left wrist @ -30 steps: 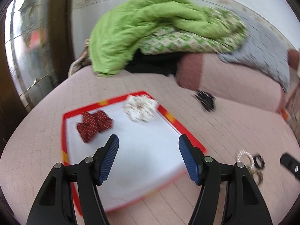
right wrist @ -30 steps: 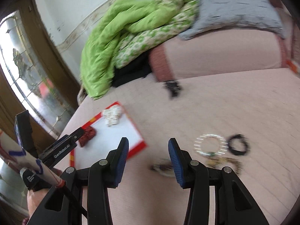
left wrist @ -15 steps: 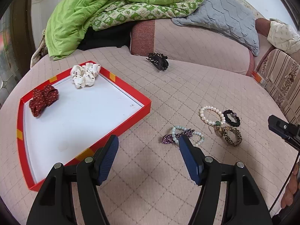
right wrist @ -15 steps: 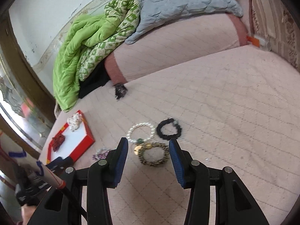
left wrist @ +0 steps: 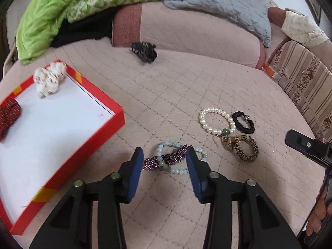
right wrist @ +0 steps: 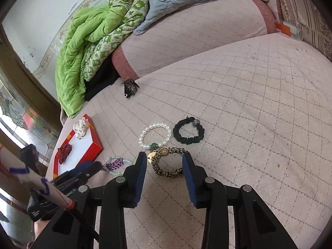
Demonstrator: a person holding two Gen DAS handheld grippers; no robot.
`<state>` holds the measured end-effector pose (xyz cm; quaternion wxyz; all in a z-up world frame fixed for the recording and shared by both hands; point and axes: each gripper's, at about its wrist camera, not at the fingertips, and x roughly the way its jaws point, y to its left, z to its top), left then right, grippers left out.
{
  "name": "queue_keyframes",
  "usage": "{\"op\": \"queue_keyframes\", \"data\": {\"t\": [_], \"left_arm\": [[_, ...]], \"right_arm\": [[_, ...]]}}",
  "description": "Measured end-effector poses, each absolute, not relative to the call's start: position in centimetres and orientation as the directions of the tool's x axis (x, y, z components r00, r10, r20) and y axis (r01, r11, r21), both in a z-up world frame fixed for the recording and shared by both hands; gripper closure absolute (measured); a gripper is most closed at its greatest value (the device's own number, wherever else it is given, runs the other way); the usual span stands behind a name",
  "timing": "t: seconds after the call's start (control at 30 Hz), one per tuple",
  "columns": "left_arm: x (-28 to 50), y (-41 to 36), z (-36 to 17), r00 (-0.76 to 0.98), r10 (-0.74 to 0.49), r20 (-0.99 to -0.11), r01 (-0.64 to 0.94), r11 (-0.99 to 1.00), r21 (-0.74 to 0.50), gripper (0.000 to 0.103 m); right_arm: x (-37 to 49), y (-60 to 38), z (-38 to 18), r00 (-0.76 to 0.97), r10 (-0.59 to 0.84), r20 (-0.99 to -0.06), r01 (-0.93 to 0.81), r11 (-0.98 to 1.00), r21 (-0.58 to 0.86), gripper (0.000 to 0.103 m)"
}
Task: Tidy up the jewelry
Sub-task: 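Grasp the purple leaf hair clip from the bead bracelet with the left tool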
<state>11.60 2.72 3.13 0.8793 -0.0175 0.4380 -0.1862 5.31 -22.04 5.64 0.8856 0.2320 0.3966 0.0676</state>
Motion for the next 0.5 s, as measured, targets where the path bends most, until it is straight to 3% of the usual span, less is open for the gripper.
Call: {"op": "queue_keyframes", "data": {"t": [0.27, 0.4, 0.5], "left_arm": [[11.7, 1.3, 2.0, 0.518, -0.310, -0.798, 0.311, 0.937, -0.162, 0.065], [9.5, -0.1, 2.7, 0.378, -0.531, -0.758, 0.453, 0.820, -0.349, 0.066], [7.0, -1.2, 3.9, 0.321, -0.617, -0.719, 0.561, 0.735, -0.380, 0.066]], "right_arm": [[6.0, -22.5, 4.7, 0.656, 0.294, -0.695, 0.102, 0.878, 0.467, 0.064], [6.2, -22.7, 4.6, 0.658, 0.308, -0.687, 0.115, 0.861, 0.496, 0.064], [6.1, -22.7, 4.6, 0.661, 0.311, -0.683, 0.115, 0.858, 0.501, 0.064]]}}
